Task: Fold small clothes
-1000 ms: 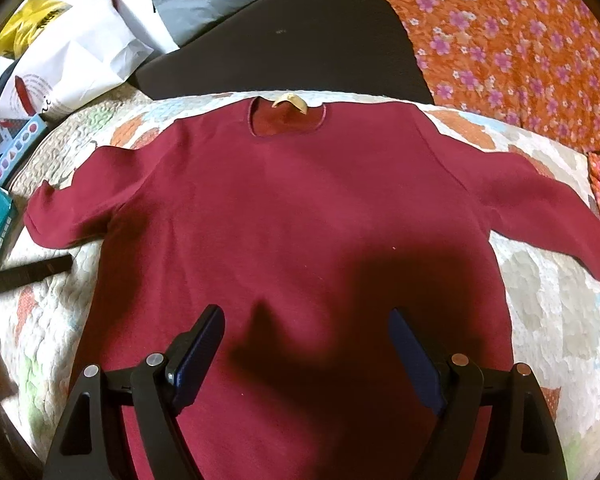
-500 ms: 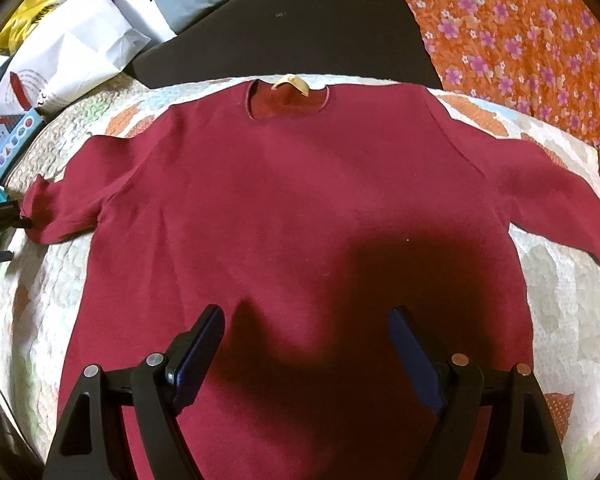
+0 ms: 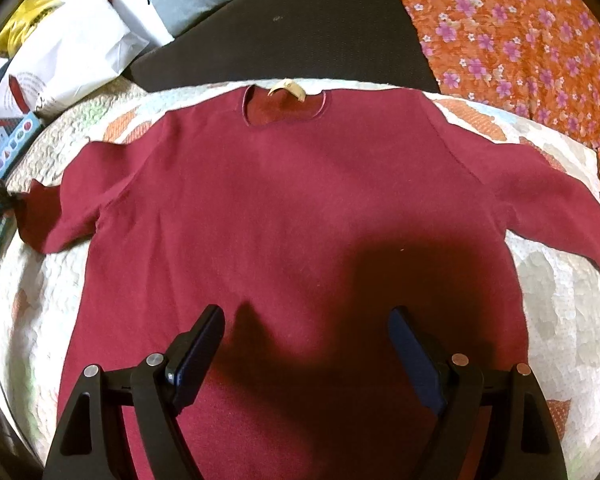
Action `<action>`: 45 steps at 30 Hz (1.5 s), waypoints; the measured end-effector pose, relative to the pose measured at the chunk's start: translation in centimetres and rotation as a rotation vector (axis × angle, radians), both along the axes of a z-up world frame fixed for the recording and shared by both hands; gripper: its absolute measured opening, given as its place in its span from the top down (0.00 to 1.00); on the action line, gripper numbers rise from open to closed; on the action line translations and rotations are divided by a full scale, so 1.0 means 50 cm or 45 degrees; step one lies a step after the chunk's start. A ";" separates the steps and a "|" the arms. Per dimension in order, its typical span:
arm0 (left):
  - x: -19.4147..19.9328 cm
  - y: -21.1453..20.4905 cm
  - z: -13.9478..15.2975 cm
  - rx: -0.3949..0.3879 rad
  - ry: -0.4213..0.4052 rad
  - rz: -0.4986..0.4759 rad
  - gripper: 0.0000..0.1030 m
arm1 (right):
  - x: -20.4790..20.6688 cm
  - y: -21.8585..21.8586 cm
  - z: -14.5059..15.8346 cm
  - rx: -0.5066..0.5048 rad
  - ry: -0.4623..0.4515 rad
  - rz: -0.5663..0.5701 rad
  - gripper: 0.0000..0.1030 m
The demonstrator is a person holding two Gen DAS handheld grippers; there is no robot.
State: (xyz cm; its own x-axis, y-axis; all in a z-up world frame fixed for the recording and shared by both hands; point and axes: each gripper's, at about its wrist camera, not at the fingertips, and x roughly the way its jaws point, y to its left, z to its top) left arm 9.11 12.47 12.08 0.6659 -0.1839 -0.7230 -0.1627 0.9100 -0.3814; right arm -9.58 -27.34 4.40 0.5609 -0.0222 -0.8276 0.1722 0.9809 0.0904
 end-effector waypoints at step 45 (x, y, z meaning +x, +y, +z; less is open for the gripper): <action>-0.151 -0.200 0.027 0.246 0.071 -0.139 0.93 | 0.198 -0.065 0.211 0.217 -0.367 0.186 0.92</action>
